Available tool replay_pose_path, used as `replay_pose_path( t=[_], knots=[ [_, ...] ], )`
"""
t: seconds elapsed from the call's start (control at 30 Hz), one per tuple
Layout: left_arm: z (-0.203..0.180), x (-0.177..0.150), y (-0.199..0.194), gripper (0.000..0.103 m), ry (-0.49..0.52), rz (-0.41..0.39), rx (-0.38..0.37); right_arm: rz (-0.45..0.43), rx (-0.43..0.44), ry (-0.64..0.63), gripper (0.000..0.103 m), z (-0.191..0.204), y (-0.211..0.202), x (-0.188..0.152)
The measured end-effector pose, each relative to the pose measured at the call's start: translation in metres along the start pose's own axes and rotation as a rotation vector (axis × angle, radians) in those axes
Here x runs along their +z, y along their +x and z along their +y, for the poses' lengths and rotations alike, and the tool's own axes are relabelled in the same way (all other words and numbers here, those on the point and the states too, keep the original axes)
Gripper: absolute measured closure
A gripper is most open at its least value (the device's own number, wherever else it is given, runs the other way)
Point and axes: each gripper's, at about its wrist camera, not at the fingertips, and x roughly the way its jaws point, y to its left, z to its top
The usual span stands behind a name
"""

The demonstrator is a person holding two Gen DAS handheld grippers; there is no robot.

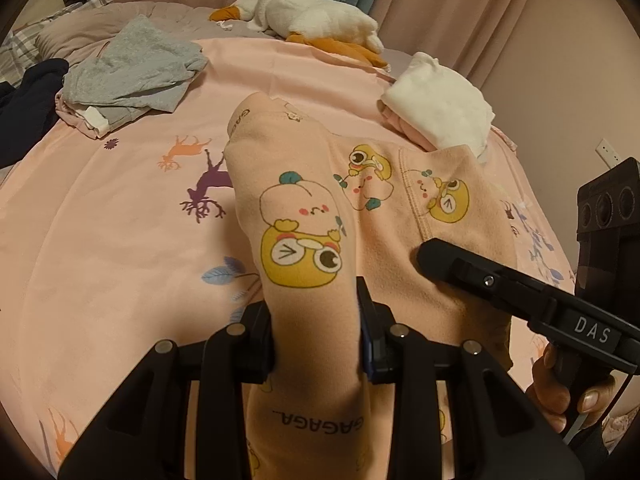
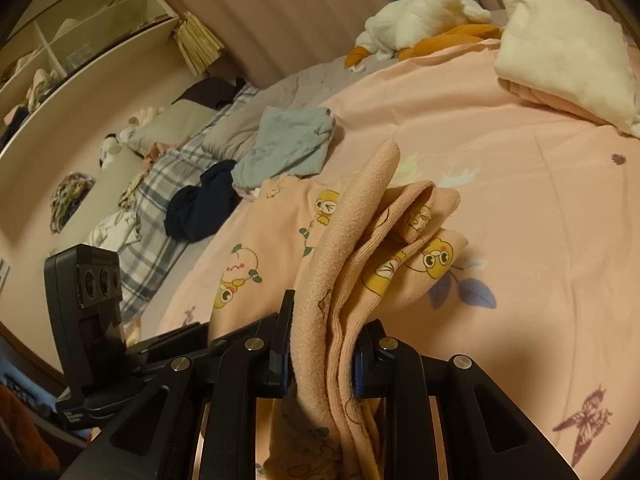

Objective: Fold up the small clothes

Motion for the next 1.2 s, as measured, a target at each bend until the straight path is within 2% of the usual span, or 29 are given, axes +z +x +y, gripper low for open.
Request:
replay_pose_path(
  t=[0.5, 1.2],
  knots=[
    [0.027, 0.006, 0.022, 0.071, -0.029, 0.034, 0.027, 0.046, 0.001, 0.006, 0.079, 0.003, 0.034, 0.003],
    [0.040, 0.002, 0.047, 0.070, -0.048, 0.092, 0.054, 0.096, -0.009, 0.054, 0.079, -0.013, 0.060, 0.000]
  ],
)
